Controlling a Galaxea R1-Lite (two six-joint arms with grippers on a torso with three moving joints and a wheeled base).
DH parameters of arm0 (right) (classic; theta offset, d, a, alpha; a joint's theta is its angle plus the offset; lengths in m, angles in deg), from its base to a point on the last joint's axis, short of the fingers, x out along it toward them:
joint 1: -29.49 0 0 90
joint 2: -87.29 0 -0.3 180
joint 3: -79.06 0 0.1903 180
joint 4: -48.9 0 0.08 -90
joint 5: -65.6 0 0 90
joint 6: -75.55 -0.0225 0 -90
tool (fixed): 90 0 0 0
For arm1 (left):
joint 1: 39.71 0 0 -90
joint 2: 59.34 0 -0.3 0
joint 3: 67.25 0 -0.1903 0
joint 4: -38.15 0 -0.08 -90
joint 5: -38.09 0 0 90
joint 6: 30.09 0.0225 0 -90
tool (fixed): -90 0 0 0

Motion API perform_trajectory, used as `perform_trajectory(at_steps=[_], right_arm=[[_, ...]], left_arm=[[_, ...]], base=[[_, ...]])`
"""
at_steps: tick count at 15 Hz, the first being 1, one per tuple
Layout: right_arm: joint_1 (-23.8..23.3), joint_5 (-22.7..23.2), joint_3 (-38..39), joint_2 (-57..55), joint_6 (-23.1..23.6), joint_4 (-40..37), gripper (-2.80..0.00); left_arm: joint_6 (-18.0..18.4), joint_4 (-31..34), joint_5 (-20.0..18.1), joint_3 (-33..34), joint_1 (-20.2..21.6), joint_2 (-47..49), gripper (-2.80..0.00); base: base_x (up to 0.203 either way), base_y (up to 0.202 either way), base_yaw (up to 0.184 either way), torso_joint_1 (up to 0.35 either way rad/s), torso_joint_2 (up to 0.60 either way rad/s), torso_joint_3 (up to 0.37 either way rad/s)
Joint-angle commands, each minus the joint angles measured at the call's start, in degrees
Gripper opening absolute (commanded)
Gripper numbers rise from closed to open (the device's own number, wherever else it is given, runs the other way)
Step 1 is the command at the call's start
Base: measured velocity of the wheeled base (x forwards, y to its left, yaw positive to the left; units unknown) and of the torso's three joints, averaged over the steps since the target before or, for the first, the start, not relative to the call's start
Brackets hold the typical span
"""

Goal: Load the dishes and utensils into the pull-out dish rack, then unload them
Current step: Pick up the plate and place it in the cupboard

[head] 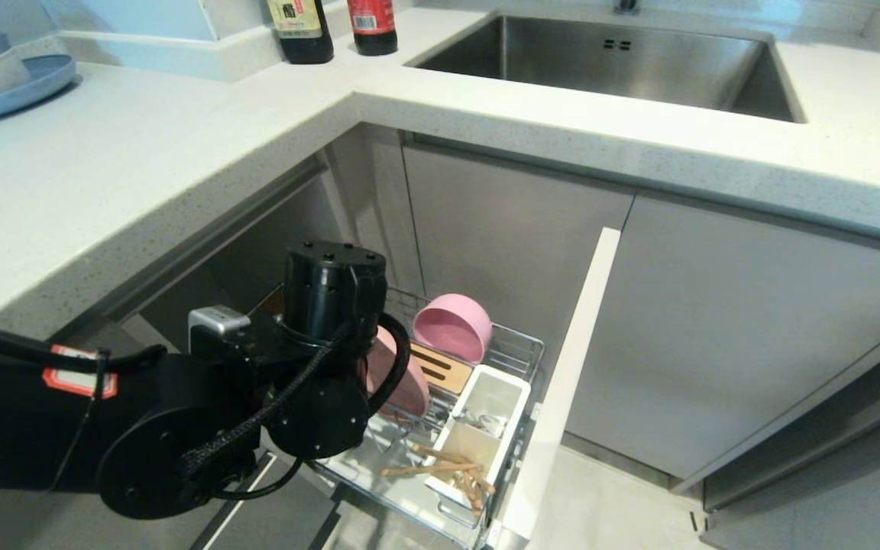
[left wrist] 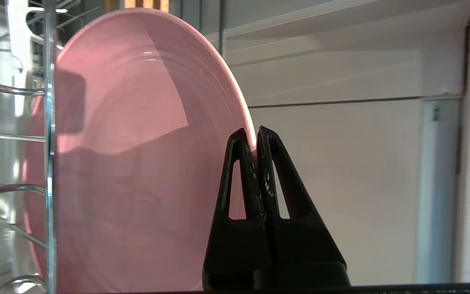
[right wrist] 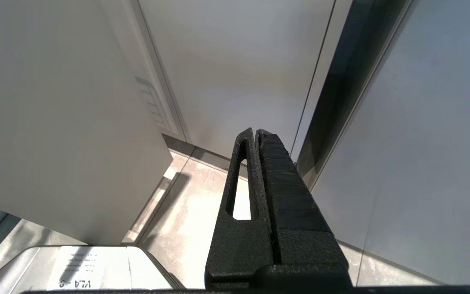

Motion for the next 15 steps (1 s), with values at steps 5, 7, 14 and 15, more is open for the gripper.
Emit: perform_trajectory(at_steps=[5, 7, 14, 15], right_arm=[[0.0, 0.0, 0.1, 0.0, 0.0, 0.0, -2.80], [0.0, 0.0, 0.1, 0.0, 0.0, 0.1, -2.80], [0.0, 0.0, 0.1, 0.0, 0.0, 0.0, -2.80], [0.0, 0.0, 0.1, 0.0, 0.0, 0.0, -2.80]], left_arm=[[-0.5, 0.0, 0.2, 0.0, 0.0, 0.4, -2.80], [-0.4, 0.3, 0.0, -0.1, 0.0, 0.4, 0.00], [0.0, 2.4, 0.3, -0.4, -0.8, -0.3, 0.00], [-0.1, 4.3, 0.2, -0.7, -1.4, -1.0, 0.00]], base=[[0.000, 0.000, 0.000, 0.000, 0.00, 0.000], [0.000, 0.000, 0.000, 0.000, 0.00, 0.000], [0.000, 0.000, 0.000, 0.000, 0.00, 0.000], [0.000, 0.000, 0.000, 0.000, 0.00, 0.000]])
